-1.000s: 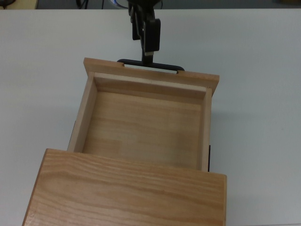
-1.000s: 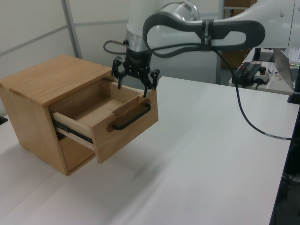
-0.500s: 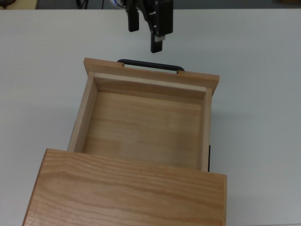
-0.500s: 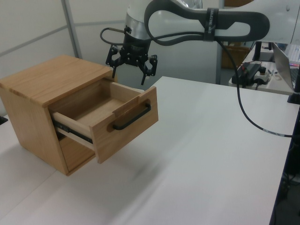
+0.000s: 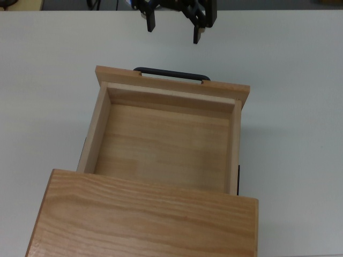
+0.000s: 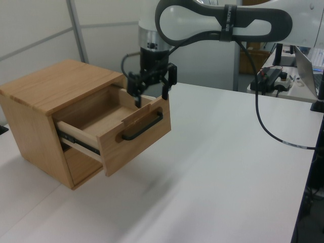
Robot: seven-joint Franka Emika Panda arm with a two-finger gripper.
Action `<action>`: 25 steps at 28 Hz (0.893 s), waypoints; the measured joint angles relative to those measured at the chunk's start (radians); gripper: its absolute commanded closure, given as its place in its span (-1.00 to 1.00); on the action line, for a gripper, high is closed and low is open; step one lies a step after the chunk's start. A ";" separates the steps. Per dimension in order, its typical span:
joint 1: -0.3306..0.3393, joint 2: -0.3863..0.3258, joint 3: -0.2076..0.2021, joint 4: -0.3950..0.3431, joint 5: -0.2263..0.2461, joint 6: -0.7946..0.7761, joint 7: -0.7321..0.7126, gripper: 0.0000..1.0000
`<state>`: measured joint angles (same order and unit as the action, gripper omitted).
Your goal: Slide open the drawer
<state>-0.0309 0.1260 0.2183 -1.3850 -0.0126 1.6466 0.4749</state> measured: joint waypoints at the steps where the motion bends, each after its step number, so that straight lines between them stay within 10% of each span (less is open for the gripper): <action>1: 0.000 0.000 0.000 0.000 0.000 -0.026 -0.040 -1.00; 16: -0.001 -0.010 -0.017 0.000 -0.003 -0.187 -0.468 -1.00; 25: 0.033 -0.009 -0.198 0.000 0.001 -0.184 -0.507 -1.00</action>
<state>0.0018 0.1170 0.0198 -1.3848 -0.0119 1.4623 -0.0321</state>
